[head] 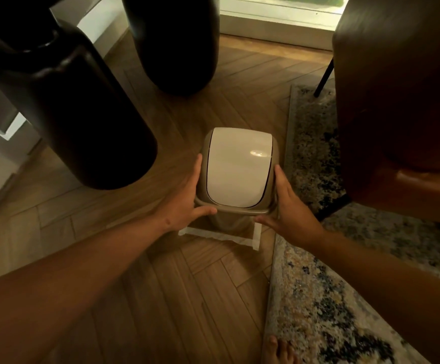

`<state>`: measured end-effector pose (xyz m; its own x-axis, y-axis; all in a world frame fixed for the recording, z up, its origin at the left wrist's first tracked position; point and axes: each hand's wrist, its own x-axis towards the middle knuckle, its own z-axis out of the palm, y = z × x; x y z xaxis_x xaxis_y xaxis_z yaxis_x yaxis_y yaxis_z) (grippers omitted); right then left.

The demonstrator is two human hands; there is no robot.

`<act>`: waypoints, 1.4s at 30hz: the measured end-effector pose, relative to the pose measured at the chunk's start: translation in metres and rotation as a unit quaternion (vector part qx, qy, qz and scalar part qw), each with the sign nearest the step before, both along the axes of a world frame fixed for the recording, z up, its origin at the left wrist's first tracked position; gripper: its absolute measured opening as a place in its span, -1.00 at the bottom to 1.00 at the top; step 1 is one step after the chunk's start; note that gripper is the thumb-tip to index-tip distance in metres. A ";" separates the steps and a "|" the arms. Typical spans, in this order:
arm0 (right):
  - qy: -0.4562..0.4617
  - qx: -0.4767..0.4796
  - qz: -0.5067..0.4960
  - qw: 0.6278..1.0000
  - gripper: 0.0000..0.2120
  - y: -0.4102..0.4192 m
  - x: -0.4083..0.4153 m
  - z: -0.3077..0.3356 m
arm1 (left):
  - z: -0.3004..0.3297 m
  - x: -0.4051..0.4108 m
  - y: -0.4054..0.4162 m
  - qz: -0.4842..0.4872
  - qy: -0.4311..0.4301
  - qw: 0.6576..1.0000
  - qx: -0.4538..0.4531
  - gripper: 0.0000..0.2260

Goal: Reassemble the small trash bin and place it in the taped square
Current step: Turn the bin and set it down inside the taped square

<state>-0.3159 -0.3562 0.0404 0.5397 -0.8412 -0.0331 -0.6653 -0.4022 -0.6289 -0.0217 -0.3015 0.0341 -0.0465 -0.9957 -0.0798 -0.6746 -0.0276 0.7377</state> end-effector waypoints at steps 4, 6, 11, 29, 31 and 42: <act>-0.021 0.003 -0.012 1.000 0.32 -0.005 0.008 -0.006 | 0.003 0.004 -0.007 0.000 0.001 1.000 0.011 0.21; -0.028 -0.003 -0.016 0.999 0.33 -0.011 0.014 -0.007 | 0.007 0.008 -0.013 0.001 -0.002 1.000 0.014 0.21; -0.026 -0.015 -0.028 0.999 0.35 -0.023 0.026 -0.008 | 0.017 0.015 -0.029 -0.002 -0.013 0.999 0.032 0.20; 0.013 -0.082 0.003 0.997 0.56 -0.058 0.052 0.024 | 0.041 0.028 -0.066 -0.067 -0.095 0.993 -0.001 0.47; 0.008 -0.068 0.001 0.998 0.58 -0.060 0.049 0.020 | 0.035 0.025 -0.068 -0.087 -0.093 0.992 0.009 0.48; -0.034 -0.057 -0.004 0.998 0.59 -0.067 0.048 0.012 | 0.020 0.030 -0.076 -0.083 -0.047 0.995 0.010 0.46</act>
